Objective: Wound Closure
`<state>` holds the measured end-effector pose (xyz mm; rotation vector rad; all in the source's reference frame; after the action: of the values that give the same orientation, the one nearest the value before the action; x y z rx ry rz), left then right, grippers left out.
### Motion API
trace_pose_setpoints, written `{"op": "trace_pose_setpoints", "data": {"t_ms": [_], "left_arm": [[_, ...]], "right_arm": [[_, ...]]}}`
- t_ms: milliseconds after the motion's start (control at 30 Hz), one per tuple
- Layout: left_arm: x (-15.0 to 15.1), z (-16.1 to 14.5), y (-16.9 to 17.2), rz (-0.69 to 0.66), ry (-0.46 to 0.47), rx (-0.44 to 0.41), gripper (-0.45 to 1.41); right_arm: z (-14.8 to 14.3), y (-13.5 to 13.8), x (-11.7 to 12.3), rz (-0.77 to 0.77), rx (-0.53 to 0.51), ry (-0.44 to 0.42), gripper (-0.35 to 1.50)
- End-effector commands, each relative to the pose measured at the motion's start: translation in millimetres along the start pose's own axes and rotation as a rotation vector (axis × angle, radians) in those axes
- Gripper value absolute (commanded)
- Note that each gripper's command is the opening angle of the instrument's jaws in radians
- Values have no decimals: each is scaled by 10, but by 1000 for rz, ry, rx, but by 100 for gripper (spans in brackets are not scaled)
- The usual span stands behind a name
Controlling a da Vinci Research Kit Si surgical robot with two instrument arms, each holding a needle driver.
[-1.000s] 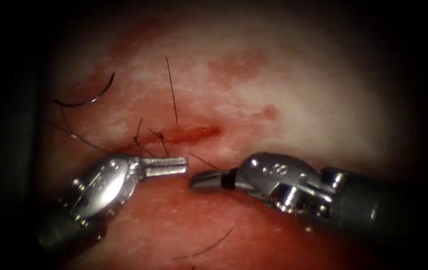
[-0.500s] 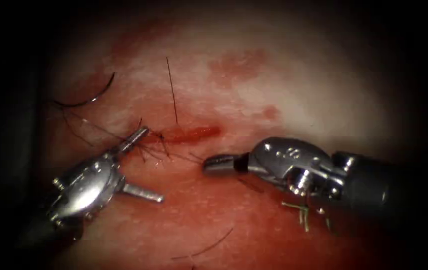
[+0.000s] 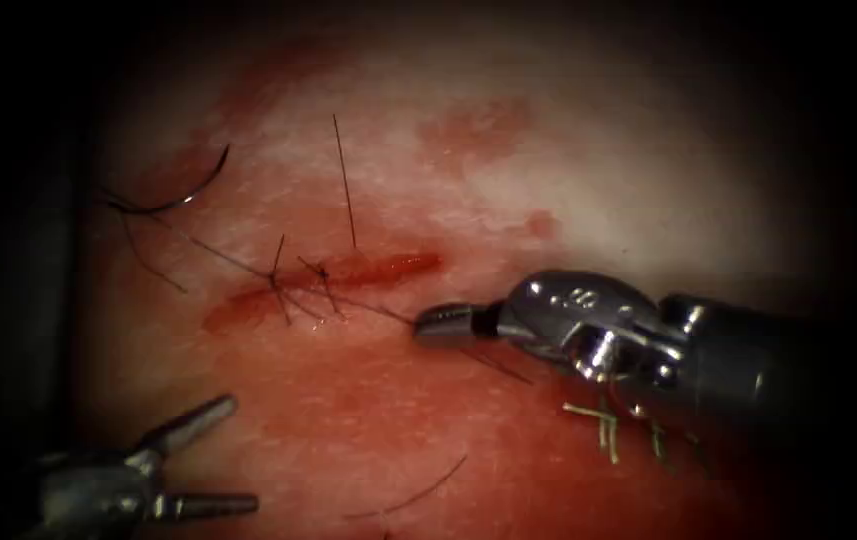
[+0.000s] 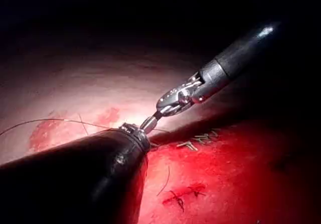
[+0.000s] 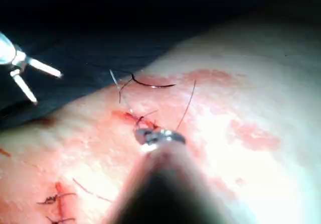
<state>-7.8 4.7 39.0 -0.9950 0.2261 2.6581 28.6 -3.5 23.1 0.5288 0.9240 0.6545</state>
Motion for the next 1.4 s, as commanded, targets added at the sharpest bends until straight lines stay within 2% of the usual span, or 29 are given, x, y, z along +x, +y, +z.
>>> {"op": "trace_pose_setpoints", "data": {"t_ms": [33,67,100,133,167,200,233,267,333,367,400,433,467,500,767,900,967,1067,1167,1200,1233,1267,1300,1333,1400], "left_arm": [[7,4,-3,29,-14,13,37],[13,2,-4,52,-34,29,41],[22,3,-9,116,-80,67,52],[22,3,-9,116,-80,67,52],[26,9,-16,201,-138,119,67],[26,9,-16,201,-138,119,67],[22,20,-30,275,-236,237,81],[22,20,-30,275,-236,237,81],[16,26,-39,295,-299,310,81],[9,30,-53,301,-317,346,74],[9,30,-53,301,-317,346,74],[-4,29,-74,305,-313,337,5],[-8,27,-78,312,-318,331,-13],[-16,26,-86,329,-330,326,-16],[-48,44,-89,400,-388,253,-3],[-60,58,-85,414,-399,231,15],[-68,67,-89,415,-398,231,39],[-72,71,-92,415,-398,231,41],[-79,77,-97,405,-394,266,39],[-84,78,-99,405,-402,268,34],[-89,78,-101,406,-407,269,15],[-89,78,-101,406,-407,269,15],[-91,77,-102,406,-409,269,7],[-95,75,-104,412,-414,262,-45],[-95,74,-104,417,-417,254,-45]], "right_arm": [[10,1,1,-6,-7,-13,-35],[11,1,0,-7,-12,-21,-35],[12,0,-2,-10,-13,-33,-35],[12,0,-2,-10,-13,-33,-35],[12,-1,-3,-11,-14,-41,-35],[12,-1,-3,-11,-14,-41,-35],[12,-5,-3,-11,-14,-41,-35],[12,-5,-3,-11,-14,-41,-35],[12,-9,-3,-13,-15,-47,-35],[12,-11,-3,-14,-15,-52,-35],[12,-11,-3,-14,-15,-52,-35],[11,-14,-4,-14,-15,-52,-35],[11,-14,-3,-14,-14,-52,-35],[10,-15,-3,-14,-14,-52,-35],[9,-17,1,-10,-17,-47,-35],[8,-16,2,-20,-16,-39,-35],[7,-18,2,-25,-12,-27,-35],[6,-18,2,-25,-9,-24,-35],[7,-19,3,-24,-6,-21,-35],[6,-19,2,-25,-5,-21,-35],[4,-19,2,-25,-5,-19,-35],[4,-19,2,-25,-5,-19,-35],[4,-19,1,-25,-4,-19,-35],[3,-19,1,-25,-4,-19,-35],[3,-19,1,-25,-4,-19,-35]]}}
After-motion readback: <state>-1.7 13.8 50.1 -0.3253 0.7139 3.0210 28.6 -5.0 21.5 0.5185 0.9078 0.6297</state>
